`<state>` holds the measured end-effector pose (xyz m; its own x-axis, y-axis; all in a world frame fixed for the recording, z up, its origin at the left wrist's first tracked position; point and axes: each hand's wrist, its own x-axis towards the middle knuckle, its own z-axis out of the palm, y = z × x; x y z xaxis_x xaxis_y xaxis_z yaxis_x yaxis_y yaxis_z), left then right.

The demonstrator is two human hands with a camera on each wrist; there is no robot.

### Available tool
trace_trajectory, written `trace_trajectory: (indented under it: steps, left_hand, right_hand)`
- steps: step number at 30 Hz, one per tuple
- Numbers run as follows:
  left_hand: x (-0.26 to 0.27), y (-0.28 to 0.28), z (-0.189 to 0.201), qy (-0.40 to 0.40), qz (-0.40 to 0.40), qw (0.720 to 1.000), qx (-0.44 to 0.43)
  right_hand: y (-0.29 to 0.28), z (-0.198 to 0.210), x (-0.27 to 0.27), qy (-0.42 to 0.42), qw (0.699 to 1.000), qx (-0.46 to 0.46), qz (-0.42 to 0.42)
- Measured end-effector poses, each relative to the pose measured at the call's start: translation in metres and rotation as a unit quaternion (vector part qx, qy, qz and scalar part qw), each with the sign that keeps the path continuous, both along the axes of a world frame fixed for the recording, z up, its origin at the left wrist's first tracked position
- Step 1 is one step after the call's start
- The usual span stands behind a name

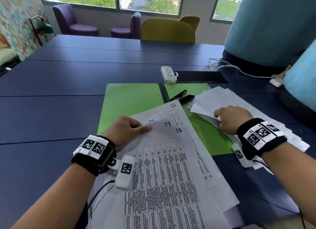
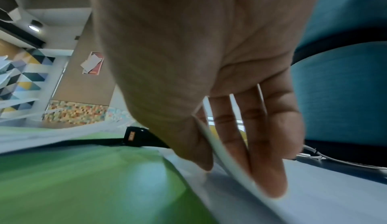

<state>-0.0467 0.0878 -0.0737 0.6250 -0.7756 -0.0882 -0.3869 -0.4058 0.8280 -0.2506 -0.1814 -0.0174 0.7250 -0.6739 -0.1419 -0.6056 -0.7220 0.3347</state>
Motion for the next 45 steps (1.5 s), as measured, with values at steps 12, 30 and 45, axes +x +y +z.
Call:
trace_trajectory:
  steps: [12, 30, 45]
  left_hand:
    - [0.002, 0.000, -0.003, 0.014, -0.007, 1.000, -0.016]
    - [0.010, -0.002, -0.003, 0.009, -0.032, 0.999, -0.003]
    - [0.009, -0.007, -0.006, 0.012, -0.033, 0.999, 0.005]
  right_hand:
    - [0.002, 0.006, 0.016, -0.138, 0.976, 0.163, -0.049]
    - [0.117, -0.025, 0.022, -0.380, 0.810, 0.443, 0.050]
    - [0.132, -0.042, 0.022, -0.493, 0.743, 0.448, -0.064]
